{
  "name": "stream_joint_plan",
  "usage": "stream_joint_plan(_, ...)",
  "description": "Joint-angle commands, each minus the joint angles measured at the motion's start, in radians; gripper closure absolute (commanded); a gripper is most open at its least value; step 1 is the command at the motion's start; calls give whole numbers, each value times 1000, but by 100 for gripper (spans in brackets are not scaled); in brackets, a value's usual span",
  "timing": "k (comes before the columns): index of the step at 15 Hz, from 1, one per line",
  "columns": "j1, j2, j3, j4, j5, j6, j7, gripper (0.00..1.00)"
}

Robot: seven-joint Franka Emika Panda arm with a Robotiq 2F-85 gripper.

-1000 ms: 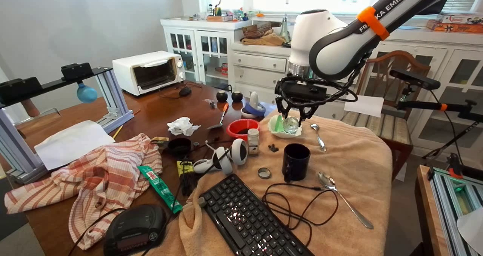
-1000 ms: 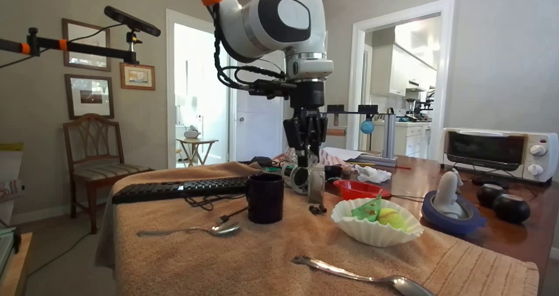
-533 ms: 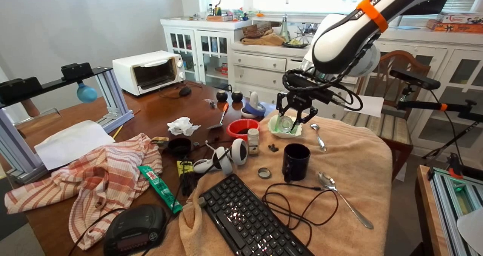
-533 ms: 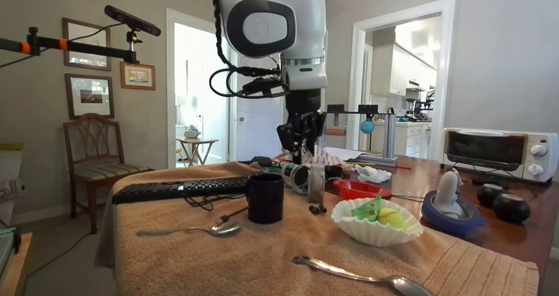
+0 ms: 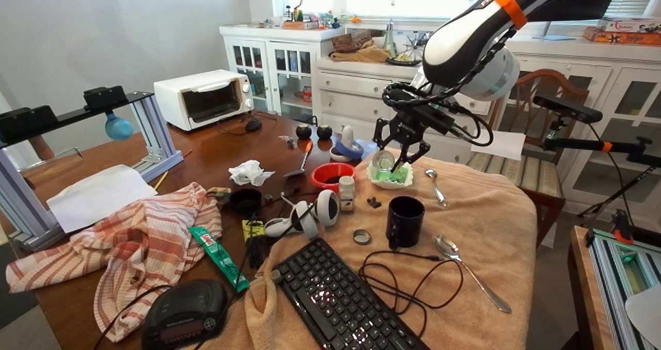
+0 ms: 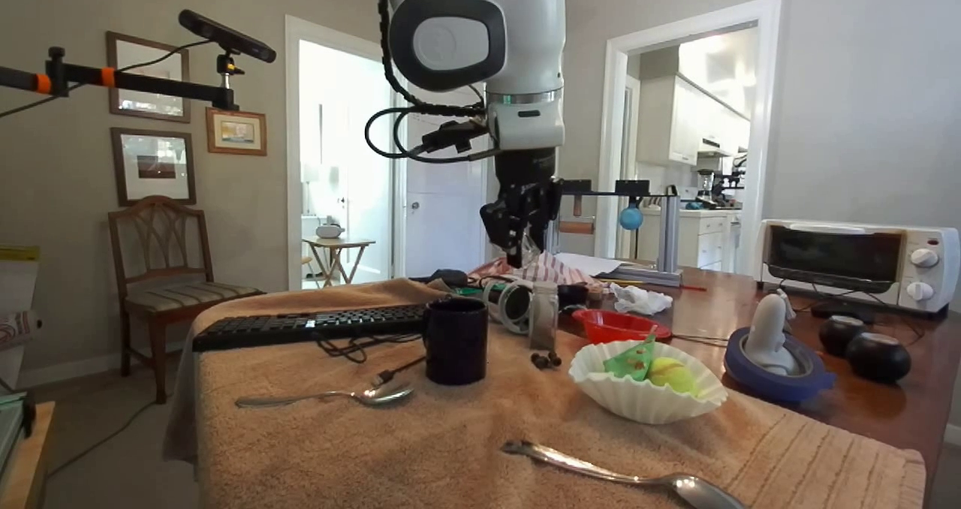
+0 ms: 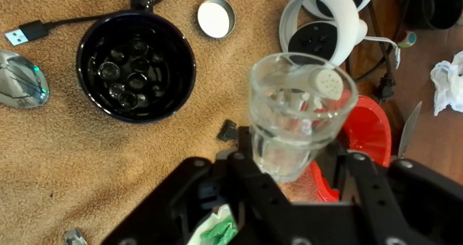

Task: Pour the contents from the glass cup into the black cup

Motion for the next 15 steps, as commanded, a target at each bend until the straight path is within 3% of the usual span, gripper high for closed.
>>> stream_joint_plan(1, 91, 25, -133, 43, 88, -98, -22, 78)
stream_joint_plan(11, 78, 68, -345, 102, 264, -455, -93, 78)
stream_joint_plan(15, 76, 106, -387, 106, 265, -474, -197, 78)
